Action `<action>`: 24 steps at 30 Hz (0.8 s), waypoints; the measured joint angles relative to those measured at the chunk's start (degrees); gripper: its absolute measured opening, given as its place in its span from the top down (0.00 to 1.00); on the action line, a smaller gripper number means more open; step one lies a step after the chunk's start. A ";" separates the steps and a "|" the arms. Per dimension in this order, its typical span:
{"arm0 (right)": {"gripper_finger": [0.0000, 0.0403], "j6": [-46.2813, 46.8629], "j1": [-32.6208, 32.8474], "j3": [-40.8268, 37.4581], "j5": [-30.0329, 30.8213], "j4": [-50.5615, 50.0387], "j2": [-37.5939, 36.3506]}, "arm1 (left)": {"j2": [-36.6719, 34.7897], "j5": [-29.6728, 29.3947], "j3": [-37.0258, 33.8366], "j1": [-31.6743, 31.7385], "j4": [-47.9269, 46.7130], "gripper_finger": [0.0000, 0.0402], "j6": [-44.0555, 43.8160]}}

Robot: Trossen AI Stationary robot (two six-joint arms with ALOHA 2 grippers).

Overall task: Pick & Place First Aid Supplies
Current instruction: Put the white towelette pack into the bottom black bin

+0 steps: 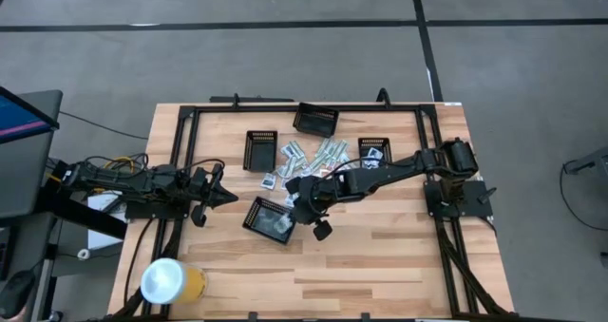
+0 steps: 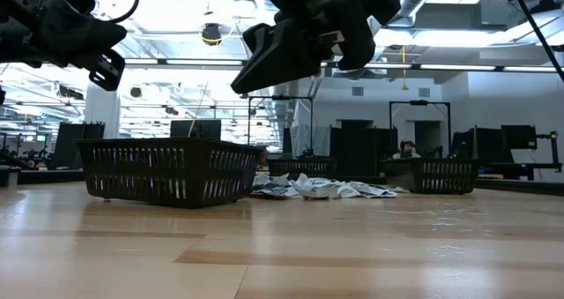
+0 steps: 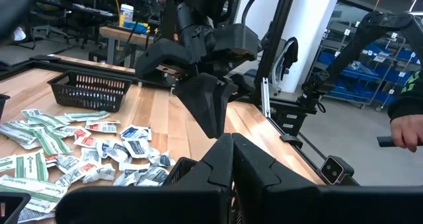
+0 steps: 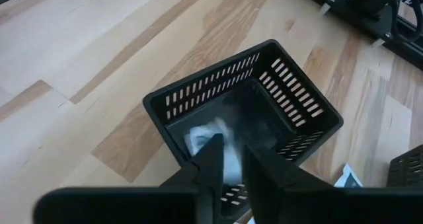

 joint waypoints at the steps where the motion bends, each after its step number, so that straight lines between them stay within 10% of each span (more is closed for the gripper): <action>1: 0.85 0.01 0.00 0.00 -0.01 -0.04 0.00 | 0.02 -0.01 0.00 0.02 0.00 0.98 0.01; 24: 0.78 7.72 0.39 0.03 4.38 -19.56 -1.37 | 0.00 -0.02 0.00 0.02 -0.02 0.98 0.01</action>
